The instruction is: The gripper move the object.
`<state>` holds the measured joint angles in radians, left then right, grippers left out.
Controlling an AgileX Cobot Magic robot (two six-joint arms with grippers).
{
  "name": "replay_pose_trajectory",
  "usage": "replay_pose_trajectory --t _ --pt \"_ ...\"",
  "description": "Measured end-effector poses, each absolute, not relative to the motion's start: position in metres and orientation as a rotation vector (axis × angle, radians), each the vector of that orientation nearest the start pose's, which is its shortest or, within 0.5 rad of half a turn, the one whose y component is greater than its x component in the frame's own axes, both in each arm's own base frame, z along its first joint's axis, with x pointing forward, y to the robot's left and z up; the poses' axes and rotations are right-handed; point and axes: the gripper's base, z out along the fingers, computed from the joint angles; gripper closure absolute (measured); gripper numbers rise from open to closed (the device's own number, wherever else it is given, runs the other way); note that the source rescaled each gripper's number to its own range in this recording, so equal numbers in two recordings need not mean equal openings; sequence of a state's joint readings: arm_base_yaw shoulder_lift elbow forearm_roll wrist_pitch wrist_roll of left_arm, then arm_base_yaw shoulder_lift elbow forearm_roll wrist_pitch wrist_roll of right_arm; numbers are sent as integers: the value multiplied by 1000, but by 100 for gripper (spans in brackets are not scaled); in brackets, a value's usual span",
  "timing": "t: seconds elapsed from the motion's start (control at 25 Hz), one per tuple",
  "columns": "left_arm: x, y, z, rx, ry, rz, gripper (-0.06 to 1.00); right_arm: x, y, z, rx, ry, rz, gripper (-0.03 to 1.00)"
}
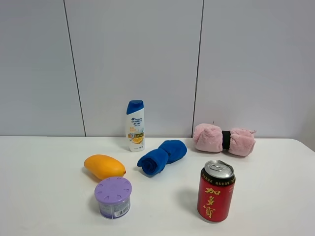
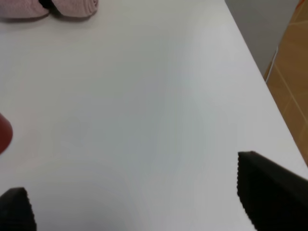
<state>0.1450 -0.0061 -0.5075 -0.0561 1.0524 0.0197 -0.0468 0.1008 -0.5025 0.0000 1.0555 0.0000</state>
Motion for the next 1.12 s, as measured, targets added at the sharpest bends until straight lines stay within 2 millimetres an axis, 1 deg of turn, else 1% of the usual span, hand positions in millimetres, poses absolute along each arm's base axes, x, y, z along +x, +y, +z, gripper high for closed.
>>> replay_pose_trajectory --t 0.28,0.48,1.12 --pt "-6 -5 280 -124 2018 37 -6 9 0 278 43 2128 -24 41" --pt "-6 -5 280 -124 2018 37 -6 -5 0 278 41 2036 -25 41" --pt "-6 -5 280 -124 2018 37 -6 -5 0 278 52 2033 -22 42"
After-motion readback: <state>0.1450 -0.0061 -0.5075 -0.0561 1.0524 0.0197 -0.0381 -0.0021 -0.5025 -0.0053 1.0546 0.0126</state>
